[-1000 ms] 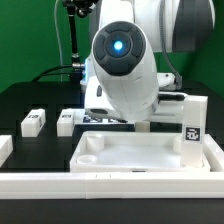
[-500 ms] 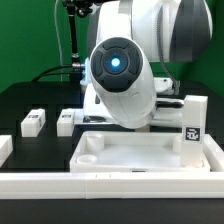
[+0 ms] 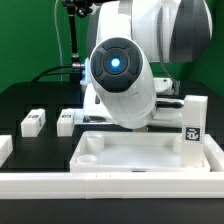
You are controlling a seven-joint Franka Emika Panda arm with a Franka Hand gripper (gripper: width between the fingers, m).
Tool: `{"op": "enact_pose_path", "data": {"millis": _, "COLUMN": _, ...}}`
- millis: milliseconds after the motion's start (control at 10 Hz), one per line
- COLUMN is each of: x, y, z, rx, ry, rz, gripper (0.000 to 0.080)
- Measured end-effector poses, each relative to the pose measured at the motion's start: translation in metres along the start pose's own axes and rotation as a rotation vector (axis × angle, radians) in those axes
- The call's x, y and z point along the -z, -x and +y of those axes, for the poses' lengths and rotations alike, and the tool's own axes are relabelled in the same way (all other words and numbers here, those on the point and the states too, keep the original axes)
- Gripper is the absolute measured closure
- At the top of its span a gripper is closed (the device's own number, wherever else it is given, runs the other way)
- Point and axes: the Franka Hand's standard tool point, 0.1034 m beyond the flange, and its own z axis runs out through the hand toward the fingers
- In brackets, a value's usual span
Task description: Assemble desk
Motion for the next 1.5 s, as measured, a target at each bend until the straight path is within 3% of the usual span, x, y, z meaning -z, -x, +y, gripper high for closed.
{"op": "enact_pose_path", "data": {"millis": 400, "x": 0.003, "y": 0.003, "z": -0.001, "rx": 0.003, "ry": 0.003, "rz": -0.006, "gripper": 0.0512}}
{"op": "enact_pose_path", "data": {"millis": 600, "x": 0.041, "y": 0.029, "z": -0.003, "rx": 0.032, "ry": -0.008, "rz": -0.003, "gripper": 0.0511}}
{"op": "enact_pose_path", "data": {"millis": 800, "x": 0.081, "y": 0.055, "z": 0.008, "rx": 0.056, "ry": -0.029, "rz": 0.022, "gripper": 0.0511}}
{"op": "enact_pose_path", "data": {"millis": 900, "x": 0.083, "y": 0.055, "z": 0.01, "rx": 0.057, "ry": -0.013, "rz": 0.029, "gripper": 0.0511}}
{"op": "enact_pose_path", "data": {"millis": 1200, "x": 0.085, "y": 0.05, "z": 0.01, "rx": 0.059, "ry": -0.017, "rz": 0.052, "gripper": 0.0511}}
{"op": "enact_pose_path", "data": {"millis": 1300, "x": 0.106, "y": 0.053, "z": 0.013, "rx": 0.074, "ry": -0.027, "rz": 0.076, "gripper": 0.0511}}
{"op": "enact_pose_path", "data": {"millis": 1500, "x": 0.169, "y": 0.053, "z": 0.036, "rx": 0.111, "ry": -0.065, "rz": 0.191, "gripper": 0.0511}}
